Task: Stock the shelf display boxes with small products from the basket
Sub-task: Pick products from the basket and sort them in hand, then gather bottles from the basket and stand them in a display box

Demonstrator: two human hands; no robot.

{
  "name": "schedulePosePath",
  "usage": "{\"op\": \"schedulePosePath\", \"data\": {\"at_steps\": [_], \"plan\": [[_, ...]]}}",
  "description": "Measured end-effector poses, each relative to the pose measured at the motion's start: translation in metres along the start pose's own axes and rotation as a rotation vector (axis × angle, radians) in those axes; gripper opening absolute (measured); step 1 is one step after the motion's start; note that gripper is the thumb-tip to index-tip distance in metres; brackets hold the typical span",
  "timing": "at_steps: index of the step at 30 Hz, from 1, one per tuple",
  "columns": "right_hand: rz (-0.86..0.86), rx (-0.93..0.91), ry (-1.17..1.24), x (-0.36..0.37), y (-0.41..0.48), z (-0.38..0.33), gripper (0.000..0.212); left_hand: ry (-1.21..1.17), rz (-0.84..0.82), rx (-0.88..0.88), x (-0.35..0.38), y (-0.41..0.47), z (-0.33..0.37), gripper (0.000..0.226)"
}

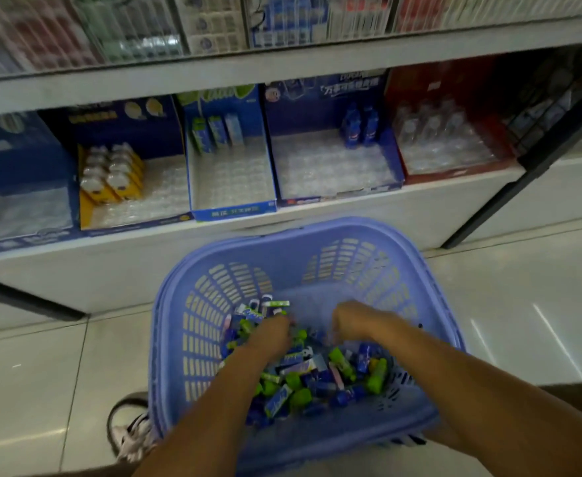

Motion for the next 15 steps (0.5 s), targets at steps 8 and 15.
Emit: {"op": "schedulePosePath", "data": {"at_steps": [8, 15], "plan": [[-0.085, 0.163, -0.098, 0.067, 0.039, 0.041, 0.039, 0.188, 0.078, 0.027, 0.025, 0.027, -0.01, 0.029], [-0.074, 0.181, 0.067, 0.06, 0.045, 0.04, 0.037, 0.239, 0.045, -0.113, 0.035, 0.043, -0.018, 0.022]]}}
Point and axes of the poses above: each hand's wrist, its own y-axis towards the middle knuckle, its own x-axis out of the palm, z = x × y, the point moved 8 cm from there along y, towards the middle knuckle, and after that the axes turned 1 degree about y, right-handed, at the moved point
